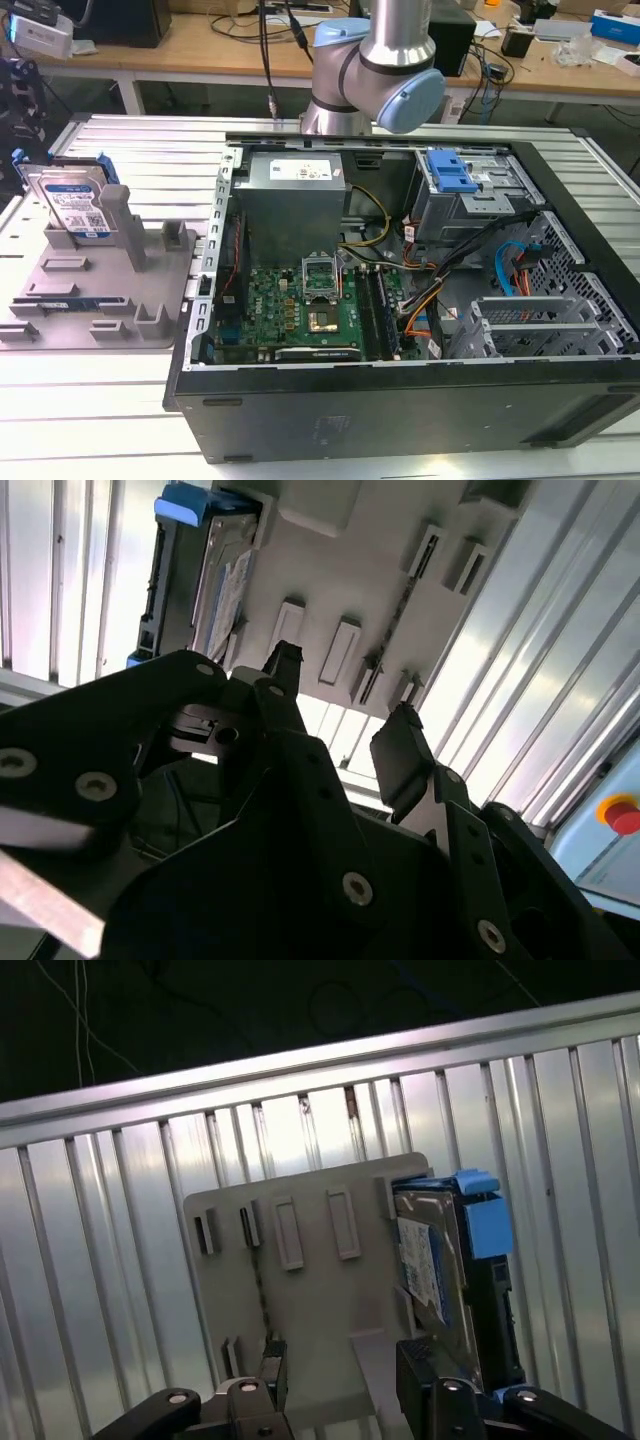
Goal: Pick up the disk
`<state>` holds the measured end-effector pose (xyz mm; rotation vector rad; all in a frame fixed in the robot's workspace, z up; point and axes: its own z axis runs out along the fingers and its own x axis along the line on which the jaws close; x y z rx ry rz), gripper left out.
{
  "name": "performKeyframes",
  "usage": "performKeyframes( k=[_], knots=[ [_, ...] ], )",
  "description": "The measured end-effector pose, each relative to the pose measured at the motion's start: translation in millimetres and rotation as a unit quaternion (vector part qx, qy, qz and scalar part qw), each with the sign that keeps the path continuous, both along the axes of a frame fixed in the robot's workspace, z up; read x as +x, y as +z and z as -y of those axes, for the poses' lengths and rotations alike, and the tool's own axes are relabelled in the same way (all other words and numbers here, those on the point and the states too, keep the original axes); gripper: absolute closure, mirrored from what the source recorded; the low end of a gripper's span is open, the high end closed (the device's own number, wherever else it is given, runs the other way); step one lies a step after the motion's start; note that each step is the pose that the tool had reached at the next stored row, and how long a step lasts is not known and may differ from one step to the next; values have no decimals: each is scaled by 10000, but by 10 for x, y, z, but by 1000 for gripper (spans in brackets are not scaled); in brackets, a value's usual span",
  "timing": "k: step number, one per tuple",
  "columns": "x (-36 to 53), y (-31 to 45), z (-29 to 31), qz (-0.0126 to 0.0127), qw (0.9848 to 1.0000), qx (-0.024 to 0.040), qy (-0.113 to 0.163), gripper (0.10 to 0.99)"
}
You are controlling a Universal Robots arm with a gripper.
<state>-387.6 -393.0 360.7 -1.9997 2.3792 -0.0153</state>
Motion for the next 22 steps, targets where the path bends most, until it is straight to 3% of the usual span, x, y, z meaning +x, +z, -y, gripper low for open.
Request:
performKeyframes(
  k=[4,6,8,13,17,19,22],
  knots=[
    [-1,-4,-10,0,10000,0,14,529],
    [2,-4,-26,-17,10000,-21,22,529],
    [1,-4,-44,-33,9999,-29,98,529],
    [1,-4,-113,-41,9992,-30,391,529],
    [-15,-5,-262,-51,9991,-30,430,529],
    [-56,-7,-421,-52,9991,-34,430,529],
    [-101,-9,-568,-51,9991,-38,431,529]
  ],
)
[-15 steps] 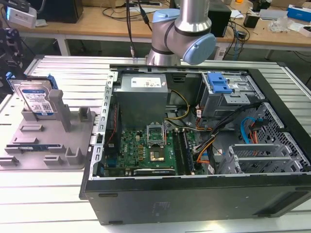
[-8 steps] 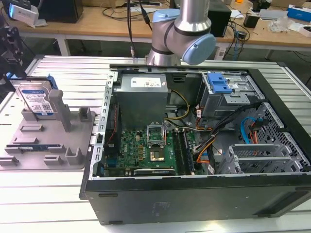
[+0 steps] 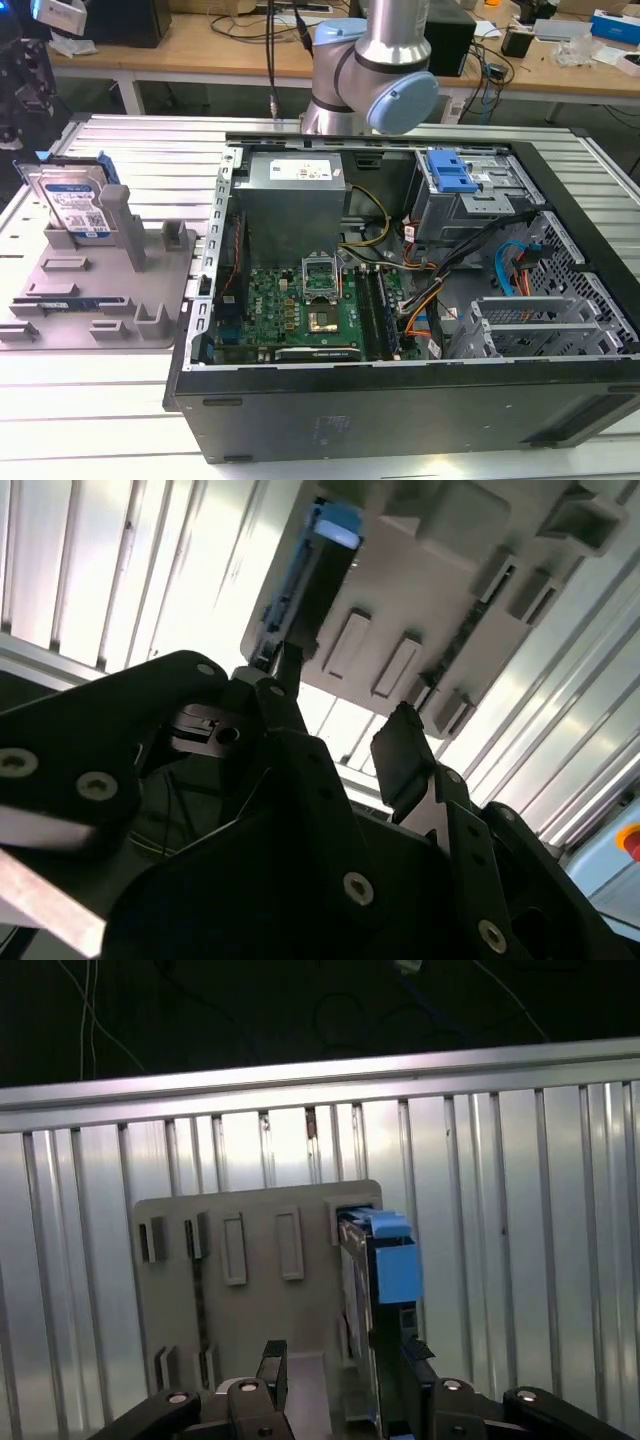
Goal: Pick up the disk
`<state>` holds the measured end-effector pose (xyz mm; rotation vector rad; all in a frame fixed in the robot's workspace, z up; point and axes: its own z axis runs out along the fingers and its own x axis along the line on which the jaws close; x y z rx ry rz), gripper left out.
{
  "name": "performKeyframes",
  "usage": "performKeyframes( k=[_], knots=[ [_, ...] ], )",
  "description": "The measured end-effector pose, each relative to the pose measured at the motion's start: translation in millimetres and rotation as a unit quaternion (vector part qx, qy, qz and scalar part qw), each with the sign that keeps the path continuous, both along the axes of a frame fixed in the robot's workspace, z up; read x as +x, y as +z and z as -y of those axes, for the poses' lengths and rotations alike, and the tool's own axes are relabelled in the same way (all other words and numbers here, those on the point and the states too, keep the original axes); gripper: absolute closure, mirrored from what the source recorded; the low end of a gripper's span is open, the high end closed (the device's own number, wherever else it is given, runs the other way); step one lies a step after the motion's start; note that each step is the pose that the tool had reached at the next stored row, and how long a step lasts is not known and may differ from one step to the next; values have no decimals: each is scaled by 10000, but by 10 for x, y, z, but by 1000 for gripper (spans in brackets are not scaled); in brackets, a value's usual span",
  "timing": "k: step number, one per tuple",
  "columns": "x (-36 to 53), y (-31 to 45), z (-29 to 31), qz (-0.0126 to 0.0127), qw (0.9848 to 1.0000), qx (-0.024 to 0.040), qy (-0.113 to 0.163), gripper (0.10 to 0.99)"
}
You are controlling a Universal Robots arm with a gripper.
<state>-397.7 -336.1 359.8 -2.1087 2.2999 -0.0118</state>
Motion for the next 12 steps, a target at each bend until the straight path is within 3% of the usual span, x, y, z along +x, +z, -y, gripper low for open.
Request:
performKeyframes(
  k=[3,5,7,9,11,12],
  knots=[
    [-81,-1,-103,0,10000,-15,6,529],
    [-180,-6,-176,0,10000,-45,25,529],
    [-215,-12,-186,-3,10000,-56,54,529],
    [-220,-22,-186,-34,9999,-68,147,529],
    [-220,-48,-186,-116,9995,-84,297,529],
    [-220,-50,-186,-117,9995,-85,298,529]
  ],
)
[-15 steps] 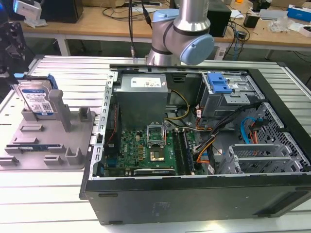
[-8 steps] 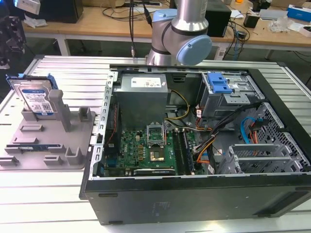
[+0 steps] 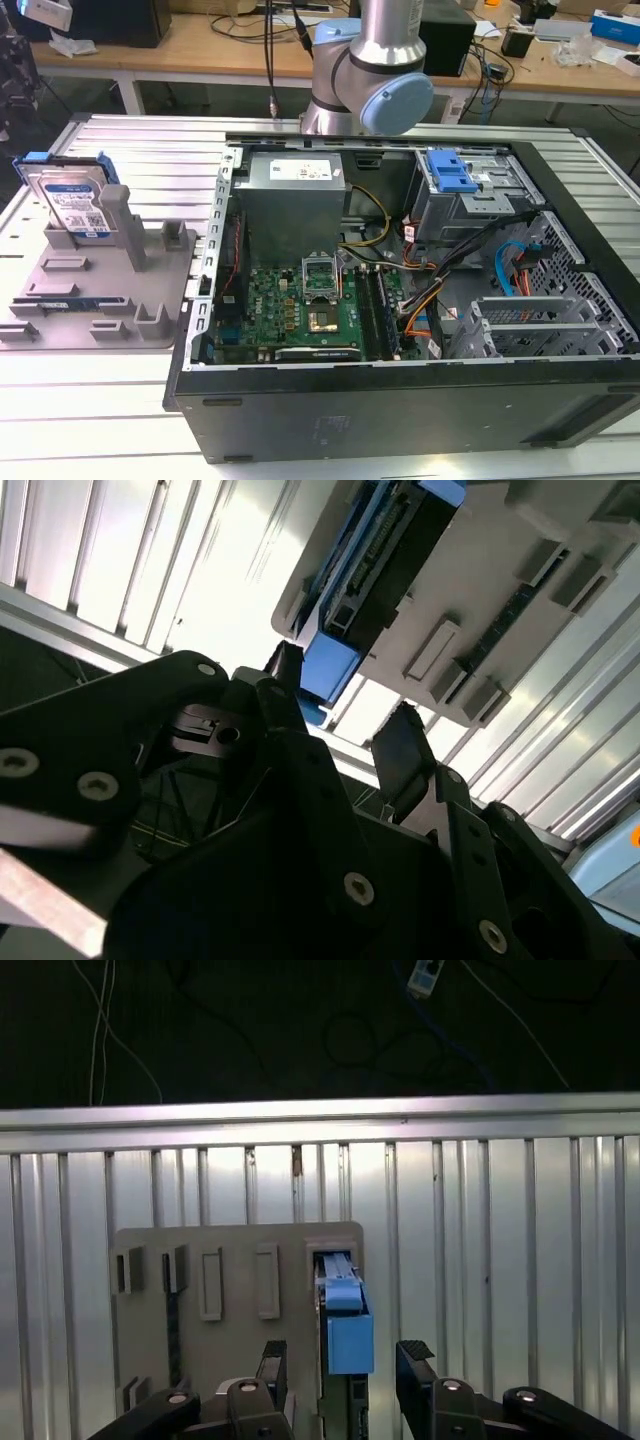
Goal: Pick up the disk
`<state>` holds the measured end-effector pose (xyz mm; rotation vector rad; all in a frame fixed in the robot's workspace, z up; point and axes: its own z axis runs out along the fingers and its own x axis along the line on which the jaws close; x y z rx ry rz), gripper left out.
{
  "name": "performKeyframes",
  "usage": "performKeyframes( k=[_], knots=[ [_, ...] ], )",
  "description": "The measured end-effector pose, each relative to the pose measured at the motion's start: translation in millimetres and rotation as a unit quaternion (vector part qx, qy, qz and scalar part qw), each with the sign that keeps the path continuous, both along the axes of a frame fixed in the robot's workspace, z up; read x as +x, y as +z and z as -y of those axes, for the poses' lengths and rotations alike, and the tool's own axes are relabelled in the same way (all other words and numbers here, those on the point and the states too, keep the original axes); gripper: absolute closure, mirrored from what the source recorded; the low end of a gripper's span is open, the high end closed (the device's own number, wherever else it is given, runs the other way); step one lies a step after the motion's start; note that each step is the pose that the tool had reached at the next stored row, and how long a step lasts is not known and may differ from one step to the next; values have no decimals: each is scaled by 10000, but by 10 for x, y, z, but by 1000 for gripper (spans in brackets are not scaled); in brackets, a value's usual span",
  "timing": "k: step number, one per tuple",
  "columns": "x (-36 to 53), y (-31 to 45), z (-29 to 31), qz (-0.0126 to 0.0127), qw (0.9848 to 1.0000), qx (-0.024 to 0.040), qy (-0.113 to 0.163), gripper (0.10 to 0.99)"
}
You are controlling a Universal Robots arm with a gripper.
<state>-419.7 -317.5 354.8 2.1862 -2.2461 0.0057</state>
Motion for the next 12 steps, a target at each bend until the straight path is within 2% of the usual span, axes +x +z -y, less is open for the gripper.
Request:
performKeyframes(
  k=[12],
  knots=[
    [2,-19,2,0,10000,-1,-7,529]
  ],
)
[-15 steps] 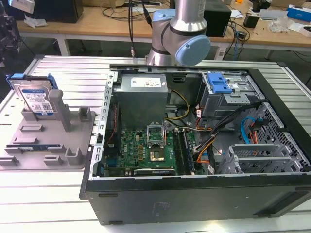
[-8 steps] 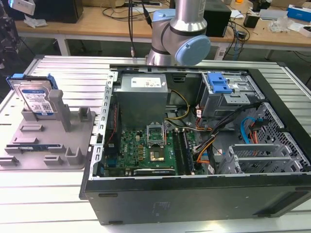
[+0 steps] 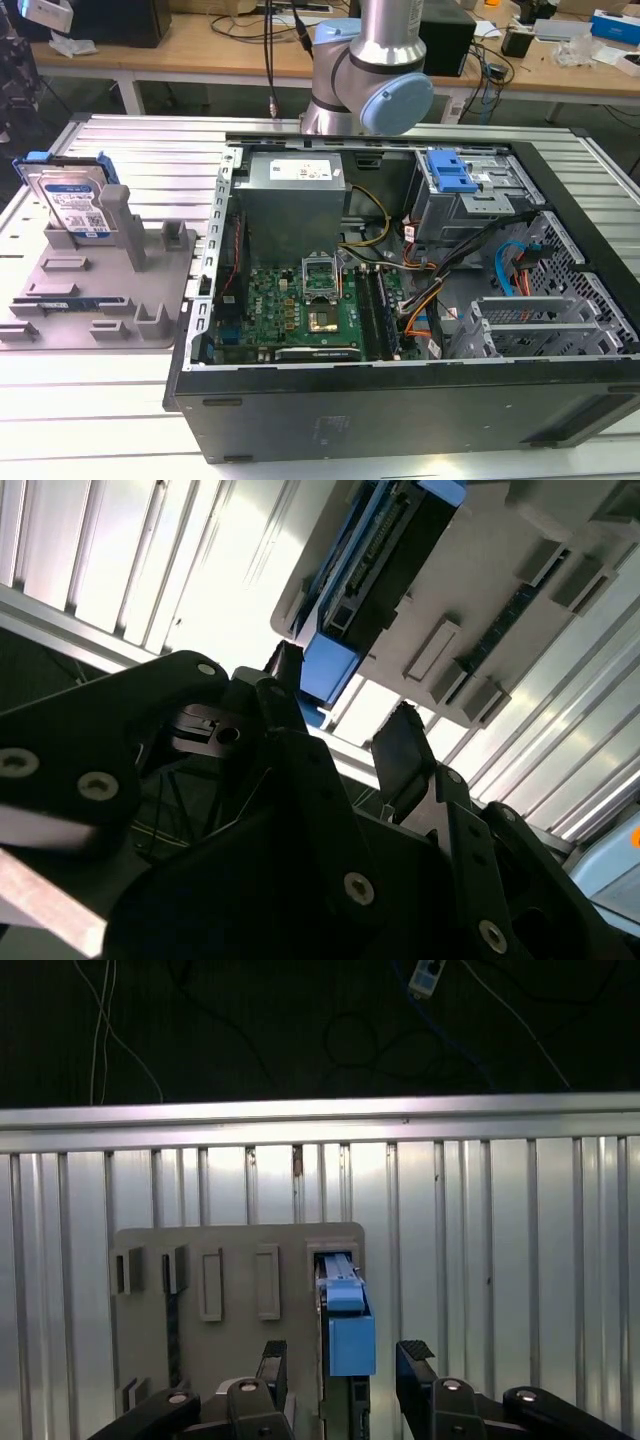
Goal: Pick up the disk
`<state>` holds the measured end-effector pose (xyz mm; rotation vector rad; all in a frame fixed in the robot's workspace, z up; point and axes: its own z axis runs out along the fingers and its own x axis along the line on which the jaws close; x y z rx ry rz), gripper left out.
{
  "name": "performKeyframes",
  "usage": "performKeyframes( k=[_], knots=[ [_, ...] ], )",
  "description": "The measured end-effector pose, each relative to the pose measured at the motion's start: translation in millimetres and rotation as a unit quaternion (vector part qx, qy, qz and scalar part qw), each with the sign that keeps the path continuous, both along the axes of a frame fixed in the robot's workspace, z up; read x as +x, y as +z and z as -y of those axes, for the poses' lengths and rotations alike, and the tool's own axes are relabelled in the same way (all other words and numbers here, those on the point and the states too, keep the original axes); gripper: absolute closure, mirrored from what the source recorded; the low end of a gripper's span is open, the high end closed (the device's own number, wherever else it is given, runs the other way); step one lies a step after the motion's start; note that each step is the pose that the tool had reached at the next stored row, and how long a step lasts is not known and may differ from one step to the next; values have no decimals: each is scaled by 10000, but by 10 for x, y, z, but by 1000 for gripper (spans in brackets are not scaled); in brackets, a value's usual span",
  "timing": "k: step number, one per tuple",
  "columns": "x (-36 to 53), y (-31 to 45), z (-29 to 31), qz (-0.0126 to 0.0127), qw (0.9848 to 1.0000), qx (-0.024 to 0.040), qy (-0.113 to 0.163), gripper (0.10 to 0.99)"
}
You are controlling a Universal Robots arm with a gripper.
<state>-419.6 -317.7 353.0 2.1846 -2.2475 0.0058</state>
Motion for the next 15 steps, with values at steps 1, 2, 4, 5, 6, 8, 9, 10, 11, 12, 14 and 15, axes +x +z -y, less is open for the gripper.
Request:
performKeyframes(
  k=[1,2,4,5,6,8,9,10,11,12,14,15],
  knots=[
    [1,-4,0,0,10000,0,-4,529],
    [1,-7,0,0,10000,0,-8,529],
    [2,-19,0,0,10000,0,-14,529],
    [2,-23,0,0,10000,0,-15,529],
    [2,-29,0,0,10000,0,-17,529],
    [3,-43,0,0,10000,0,-19,529],
    [6,-51,0,0,10000,0,-20,529],
    [11,-62,0,0,10000,0,-22,529],
    [11,-68,0,1,10000,0,-23,529],
    [11,-75,0,1,10000,0,-24,529],
    [13,-95,0,-1,10000,0,-26,529],
    [16,-101,0,-1,10000,0,-26,529]
  ],
)
